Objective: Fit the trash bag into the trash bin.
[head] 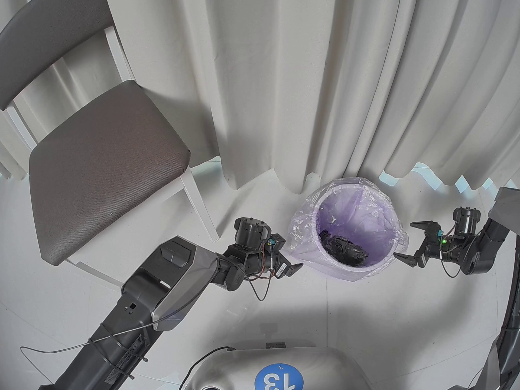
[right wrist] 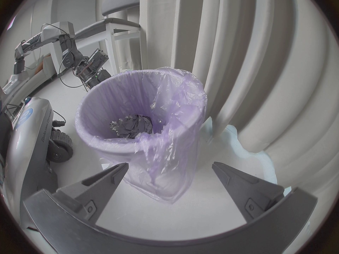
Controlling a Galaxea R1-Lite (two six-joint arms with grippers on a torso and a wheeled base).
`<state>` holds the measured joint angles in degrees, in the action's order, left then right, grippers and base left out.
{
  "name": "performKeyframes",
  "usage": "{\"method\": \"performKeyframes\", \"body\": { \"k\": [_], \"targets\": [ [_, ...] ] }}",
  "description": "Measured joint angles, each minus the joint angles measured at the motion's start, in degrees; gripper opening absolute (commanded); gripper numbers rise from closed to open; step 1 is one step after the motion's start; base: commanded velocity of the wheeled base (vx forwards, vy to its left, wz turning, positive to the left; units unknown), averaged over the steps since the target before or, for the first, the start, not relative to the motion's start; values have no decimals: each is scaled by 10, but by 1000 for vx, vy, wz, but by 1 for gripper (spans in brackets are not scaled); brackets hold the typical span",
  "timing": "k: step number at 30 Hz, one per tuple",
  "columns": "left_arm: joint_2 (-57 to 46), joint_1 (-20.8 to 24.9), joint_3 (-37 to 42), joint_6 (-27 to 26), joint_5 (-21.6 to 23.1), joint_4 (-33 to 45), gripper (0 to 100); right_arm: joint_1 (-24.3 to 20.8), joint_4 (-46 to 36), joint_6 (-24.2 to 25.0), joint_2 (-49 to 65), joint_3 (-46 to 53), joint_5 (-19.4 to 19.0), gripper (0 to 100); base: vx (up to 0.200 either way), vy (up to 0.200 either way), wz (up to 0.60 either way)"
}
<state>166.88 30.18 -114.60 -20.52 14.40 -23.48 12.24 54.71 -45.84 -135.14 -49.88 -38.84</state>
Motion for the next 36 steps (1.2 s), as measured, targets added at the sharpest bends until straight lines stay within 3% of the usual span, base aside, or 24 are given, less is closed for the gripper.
{"method": "performKeyframes", "body": {
  "k": [16, 27, 28, 36],
  "targets": [
    [0, -1, 13, -8, -3, -29, 100, -9, -22, -4, -62, -64, 0, 0, 0, 0, 0],
    [-31, 4, 70, -4, -3, -34, 100, -24, -46, -4, -110, -124, 0, 0, 0, 0, 0],
    [-34, 4, 77, -4, -3, -35, 100, -25, -45, -3, -113, -125, 0, 100, 0, 0, 0],
    [-59, 3, 136, -3, -2, -58, 100, -27, -42, -1, -127, -130, 0, 100, 0, 0, 0]
  ]
}}
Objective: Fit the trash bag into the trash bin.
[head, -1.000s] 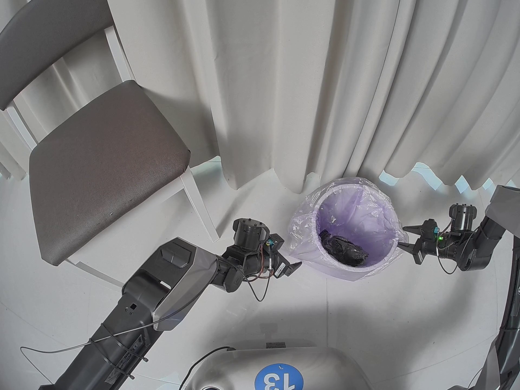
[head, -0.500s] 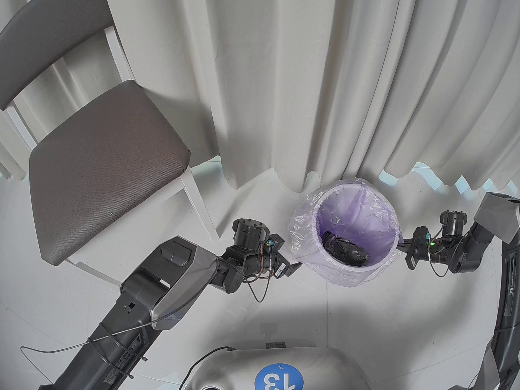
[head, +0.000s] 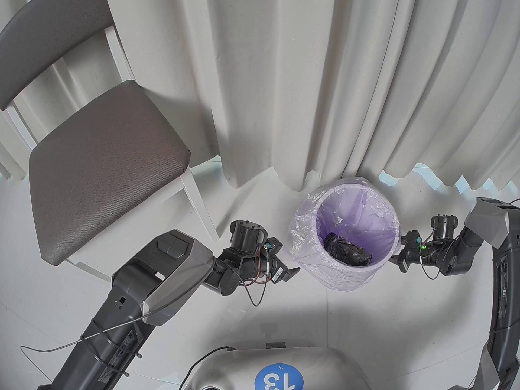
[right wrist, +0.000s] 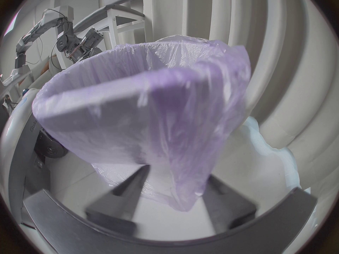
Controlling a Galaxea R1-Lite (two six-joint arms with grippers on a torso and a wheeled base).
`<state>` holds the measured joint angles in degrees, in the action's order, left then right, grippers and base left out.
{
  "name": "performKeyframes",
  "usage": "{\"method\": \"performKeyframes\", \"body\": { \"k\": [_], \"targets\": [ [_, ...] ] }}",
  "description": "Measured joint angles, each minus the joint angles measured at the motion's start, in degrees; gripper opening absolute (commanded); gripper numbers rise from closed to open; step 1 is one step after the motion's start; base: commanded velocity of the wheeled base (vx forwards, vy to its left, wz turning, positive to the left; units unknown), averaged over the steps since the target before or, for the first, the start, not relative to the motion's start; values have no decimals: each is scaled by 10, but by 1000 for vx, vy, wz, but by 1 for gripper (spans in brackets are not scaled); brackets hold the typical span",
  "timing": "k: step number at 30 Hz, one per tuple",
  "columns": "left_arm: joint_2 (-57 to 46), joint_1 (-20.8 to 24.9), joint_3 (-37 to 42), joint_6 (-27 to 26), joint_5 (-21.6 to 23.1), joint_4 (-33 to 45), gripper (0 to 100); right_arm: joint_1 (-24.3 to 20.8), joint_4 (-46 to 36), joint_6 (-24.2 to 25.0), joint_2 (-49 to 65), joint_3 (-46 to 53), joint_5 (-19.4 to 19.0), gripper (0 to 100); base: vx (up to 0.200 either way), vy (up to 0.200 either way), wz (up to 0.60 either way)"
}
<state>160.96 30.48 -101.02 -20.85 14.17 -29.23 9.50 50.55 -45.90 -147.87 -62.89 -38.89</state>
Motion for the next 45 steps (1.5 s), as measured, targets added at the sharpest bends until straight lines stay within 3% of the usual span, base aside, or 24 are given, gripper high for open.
{"method": "performKeyframes", "body": {
  "k": [15, 20, 30, 34, 39, 45],
  "targets": [
    [-90, -22, 183, -3, 4, -87, 100, 32, 40, 2, 37, 63, -2, 100, 0, 0, 0],
    [-134, -25, 236, -9, -3, -120, 100, 55, 63, 22, 73, 86, -20, 100, 0, 0, 0],
    [-231, -17, 307, -51, -32, -141, 100, 85, 208, 206, 176, 162, -42, 100, 0, 0, 0],
    [-282, -9, 320, -16, -35, -147, 100, 89, 222, 256, 225, 184, -36, 100, 0, 0, 0],
    [-357, 6, 336, 54, -37, -152, 100, 82, 230, 364, 277, 190, 19, 100, 0, 0, 0],
    [-470, 10, 362, 134, -38, -151, 100, 58, 221, 416, 347, 189, 89, 100, 0, 0, 0]
  ]
}}
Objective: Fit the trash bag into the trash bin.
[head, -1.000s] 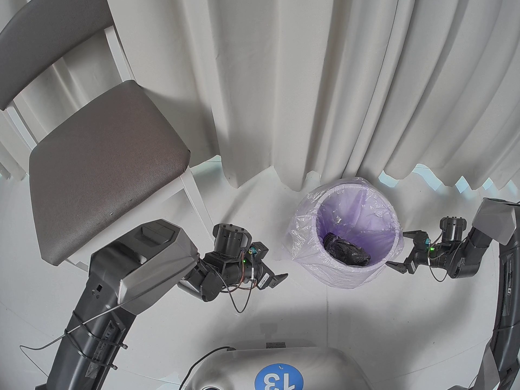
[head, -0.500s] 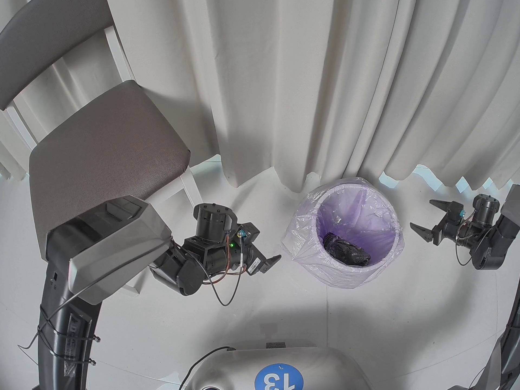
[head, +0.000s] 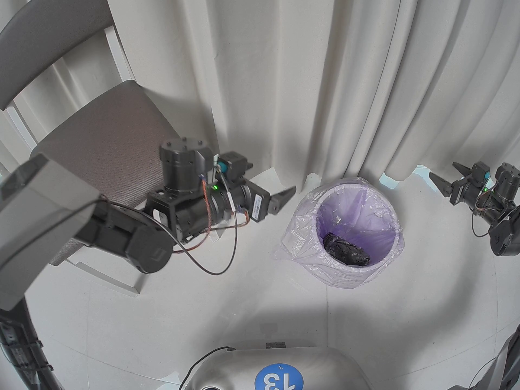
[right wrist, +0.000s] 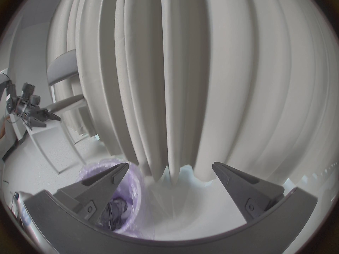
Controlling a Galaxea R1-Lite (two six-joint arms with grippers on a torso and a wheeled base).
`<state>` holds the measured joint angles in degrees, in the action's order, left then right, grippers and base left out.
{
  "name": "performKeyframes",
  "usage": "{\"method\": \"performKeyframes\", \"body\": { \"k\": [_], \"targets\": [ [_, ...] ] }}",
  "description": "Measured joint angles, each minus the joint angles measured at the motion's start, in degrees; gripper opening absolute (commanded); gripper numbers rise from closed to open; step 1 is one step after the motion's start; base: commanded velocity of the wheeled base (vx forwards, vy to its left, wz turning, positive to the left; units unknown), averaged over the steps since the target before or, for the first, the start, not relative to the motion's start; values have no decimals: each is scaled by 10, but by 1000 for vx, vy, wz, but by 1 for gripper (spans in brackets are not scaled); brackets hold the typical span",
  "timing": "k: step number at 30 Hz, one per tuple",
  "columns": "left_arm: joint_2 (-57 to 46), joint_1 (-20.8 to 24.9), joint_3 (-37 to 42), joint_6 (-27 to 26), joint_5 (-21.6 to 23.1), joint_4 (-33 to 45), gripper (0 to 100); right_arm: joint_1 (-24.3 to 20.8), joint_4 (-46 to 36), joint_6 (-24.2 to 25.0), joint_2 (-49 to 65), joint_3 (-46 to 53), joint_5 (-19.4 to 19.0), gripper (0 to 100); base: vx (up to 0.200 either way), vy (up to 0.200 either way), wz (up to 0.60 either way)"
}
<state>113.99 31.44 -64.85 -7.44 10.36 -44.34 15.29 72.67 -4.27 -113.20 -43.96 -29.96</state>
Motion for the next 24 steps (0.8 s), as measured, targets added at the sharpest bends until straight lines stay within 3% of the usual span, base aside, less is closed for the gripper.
{"method": "performKeyframes", "body": {
  "k": [6, 14, 19, 24],
  "targets": [
    [-106, -44, 12, 50, 0, -2, 100, -36, -100, 19, 81, 1, 68, 100, 0, 0, 0],
    [-205, -145, 11, 83, -1, 2, 100, -133, -313, 30, 178, -49, 170, 100, 0, 0, 0],
    [-270, -212, 8, 92, -2, 18, 100, -183, -359, 28, 243, -72, 196, 100, 0, 0, 0],
    [-331, -278, 4, 95, -4, 43, 100, -203, -357, 24, 305, -69, 203, 100, 0, 0, 0]
  ]
}}
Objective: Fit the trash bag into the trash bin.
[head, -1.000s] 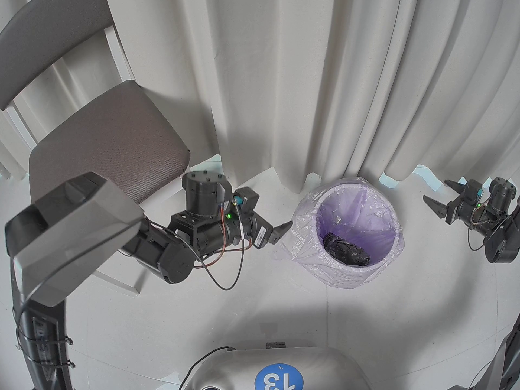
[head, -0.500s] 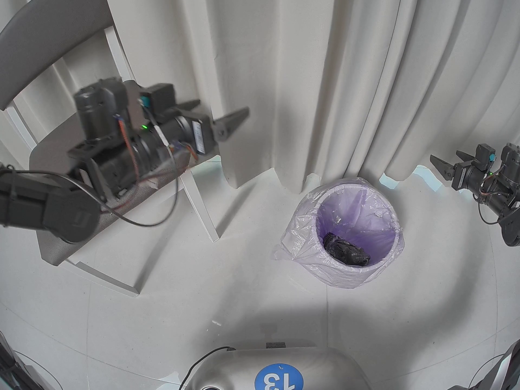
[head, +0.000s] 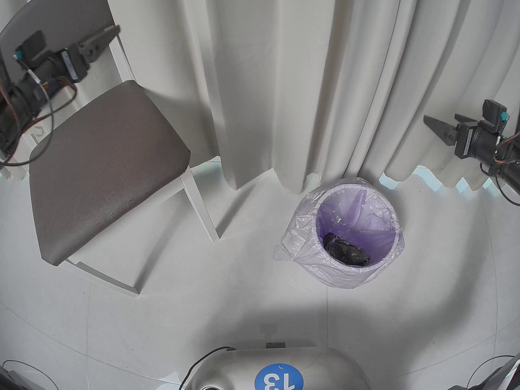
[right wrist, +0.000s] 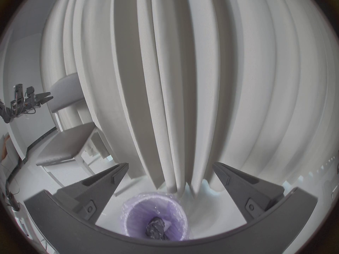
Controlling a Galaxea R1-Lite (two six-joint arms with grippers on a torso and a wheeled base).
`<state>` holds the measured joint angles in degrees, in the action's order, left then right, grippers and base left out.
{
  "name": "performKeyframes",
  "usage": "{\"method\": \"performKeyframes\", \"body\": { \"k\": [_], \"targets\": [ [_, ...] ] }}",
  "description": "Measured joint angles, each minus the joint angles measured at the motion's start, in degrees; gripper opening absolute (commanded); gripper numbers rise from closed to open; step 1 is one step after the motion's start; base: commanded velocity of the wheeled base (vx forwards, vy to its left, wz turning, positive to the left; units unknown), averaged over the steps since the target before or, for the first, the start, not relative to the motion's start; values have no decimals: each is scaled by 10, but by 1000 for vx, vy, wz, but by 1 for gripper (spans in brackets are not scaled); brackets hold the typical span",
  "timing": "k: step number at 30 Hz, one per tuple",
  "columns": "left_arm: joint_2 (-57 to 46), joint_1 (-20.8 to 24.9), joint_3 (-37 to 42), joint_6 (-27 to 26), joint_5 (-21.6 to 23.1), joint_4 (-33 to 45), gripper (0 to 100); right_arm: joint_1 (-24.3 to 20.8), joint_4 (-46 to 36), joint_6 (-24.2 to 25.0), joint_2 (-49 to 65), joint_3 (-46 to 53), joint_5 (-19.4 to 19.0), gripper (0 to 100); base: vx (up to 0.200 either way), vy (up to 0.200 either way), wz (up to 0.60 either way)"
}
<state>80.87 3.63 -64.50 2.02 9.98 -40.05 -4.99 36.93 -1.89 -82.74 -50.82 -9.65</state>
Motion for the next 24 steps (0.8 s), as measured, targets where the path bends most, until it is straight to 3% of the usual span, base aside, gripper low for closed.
{"method": "performKeyframes", "body": {
  "k": [4, 9, 16, 19, 24],
  "targets": [
    [-48, -43, 14, 3, 1, 5, 100, -4, 31, -2, 42, 15, 10, 100, 0, 0, 0],
    [-126, -85, 54, 17, 9, 23, 100, -5, 62, -2, 98, 42, 49, 100, 0, 0, 0],
    [-239, -108, 82, 27, 15, 114, 100, 12, 74, 4, 192, 65, 79, 100, 0, 0, 0],
    [-286, -111, 85, 31, 18, 172, 100, 19, 53, 3, 249, 76, 83, 100, 0, 0, 0],
    [-361, -110, 83, 34, 29, 262, 100, 26, -56, 4, 348, 83, 88, 100, 0, 0, 0]
  ]
}}
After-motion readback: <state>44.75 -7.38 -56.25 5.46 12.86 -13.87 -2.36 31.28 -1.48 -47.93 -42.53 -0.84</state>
